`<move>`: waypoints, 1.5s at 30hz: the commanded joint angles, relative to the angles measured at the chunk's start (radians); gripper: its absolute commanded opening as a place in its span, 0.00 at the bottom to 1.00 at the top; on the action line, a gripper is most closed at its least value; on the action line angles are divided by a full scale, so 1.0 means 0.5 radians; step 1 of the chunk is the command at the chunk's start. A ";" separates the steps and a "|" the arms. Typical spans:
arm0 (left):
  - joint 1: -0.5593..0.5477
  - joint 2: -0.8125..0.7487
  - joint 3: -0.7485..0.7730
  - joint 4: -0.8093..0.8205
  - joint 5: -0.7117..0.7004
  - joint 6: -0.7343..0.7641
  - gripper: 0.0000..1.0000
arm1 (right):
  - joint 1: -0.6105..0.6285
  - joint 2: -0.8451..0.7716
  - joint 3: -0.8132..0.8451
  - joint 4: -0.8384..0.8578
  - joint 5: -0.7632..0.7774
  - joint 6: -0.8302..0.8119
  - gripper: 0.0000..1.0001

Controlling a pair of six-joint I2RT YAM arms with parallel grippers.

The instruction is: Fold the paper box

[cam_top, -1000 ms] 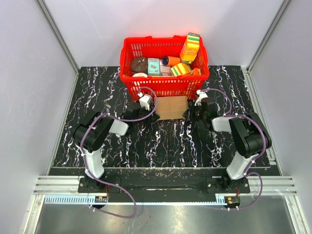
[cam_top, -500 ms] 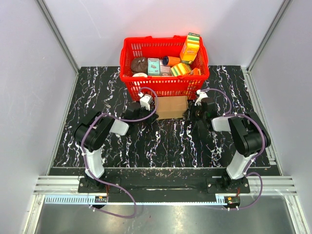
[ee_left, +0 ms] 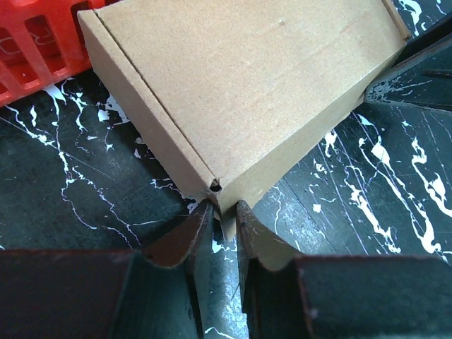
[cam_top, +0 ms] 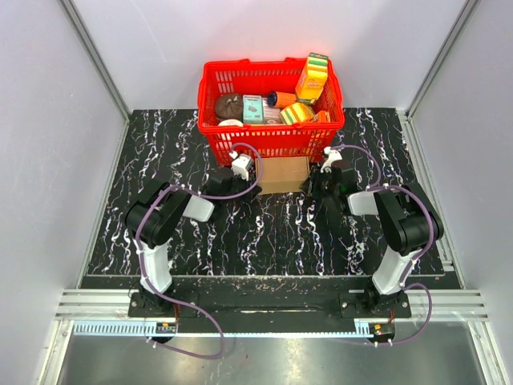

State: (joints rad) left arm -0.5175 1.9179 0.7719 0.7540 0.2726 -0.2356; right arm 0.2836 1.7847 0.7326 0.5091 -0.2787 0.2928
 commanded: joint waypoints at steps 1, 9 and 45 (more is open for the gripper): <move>-0.106 0.076 0.085 0.044 0.059 0.035 0.24 | 0.052 0.038 0.106 0.200 -0.179 0.062 0.46; -0.106 0.085 0.104 0.014 0.032 0.078 0.29 | 0.049 0.045 0.106 0.200 -0.185 0.056 0.52; -0.103 -0.022 0.091 -0.137 -0.066 0.060 0.41 | 0.046 -0.416 -0.137 -0.162 0.247 0.031 0.82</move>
State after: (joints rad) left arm -0.5632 1.9270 0.8013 0.6800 0.2169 -0.1997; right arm 0.2974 1.6424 0.6777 0.4511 -0.2497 0.3035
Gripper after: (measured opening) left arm 0.410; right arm 0.803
